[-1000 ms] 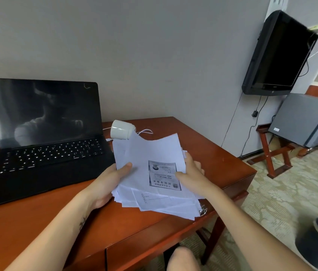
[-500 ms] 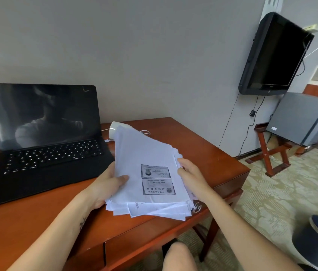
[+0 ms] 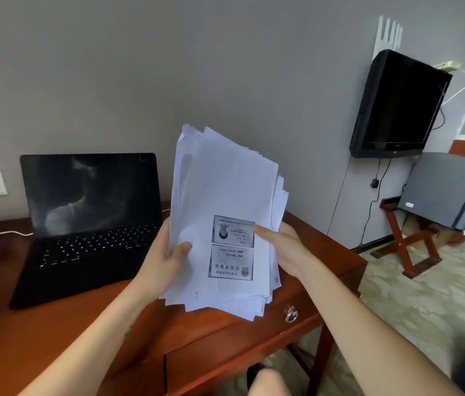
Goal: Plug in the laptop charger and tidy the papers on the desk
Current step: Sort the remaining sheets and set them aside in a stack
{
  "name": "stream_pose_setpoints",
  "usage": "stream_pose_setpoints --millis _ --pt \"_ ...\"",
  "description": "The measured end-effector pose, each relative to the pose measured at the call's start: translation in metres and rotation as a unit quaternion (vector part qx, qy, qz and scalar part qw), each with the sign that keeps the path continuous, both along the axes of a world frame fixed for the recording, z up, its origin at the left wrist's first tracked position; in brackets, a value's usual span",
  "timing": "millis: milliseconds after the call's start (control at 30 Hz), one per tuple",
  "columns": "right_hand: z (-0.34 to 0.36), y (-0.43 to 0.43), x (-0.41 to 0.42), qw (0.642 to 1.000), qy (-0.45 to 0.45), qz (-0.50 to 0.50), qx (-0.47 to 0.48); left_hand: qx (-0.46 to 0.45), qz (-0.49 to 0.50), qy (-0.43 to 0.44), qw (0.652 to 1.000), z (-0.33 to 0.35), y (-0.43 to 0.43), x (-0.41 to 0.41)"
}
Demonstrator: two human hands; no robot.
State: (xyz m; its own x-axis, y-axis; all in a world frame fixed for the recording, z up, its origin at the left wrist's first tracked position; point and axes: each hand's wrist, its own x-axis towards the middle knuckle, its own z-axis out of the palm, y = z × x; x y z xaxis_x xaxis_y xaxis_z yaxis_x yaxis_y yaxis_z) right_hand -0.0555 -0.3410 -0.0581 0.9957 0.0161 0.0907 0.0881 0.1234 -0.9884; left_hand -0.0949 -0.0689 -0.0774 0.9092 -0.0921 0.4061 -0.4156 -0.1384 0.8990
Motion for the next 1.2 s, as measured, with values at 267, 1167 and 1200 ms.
stream_pose_setpoints --millis 267,1167,1200 --pt "0.049 0.019 -0.005 0.978 -0.145 -0.145 -0.040 -0.028 0.072 -0.023 0.997 0.035 -0.012 0.027" --pt "0.041 0.043 0.010 0.944 -0.259 -0.191 -0.071 -0.161 0.138 0.000 0.977 0.060 -0.027 0.044" --pt "0.043 0.042 0.011 0.944 -0.259 -0.195 -0.069 -0.161 0.143 -0.013 0.976 0.060 -0.026 0.045"
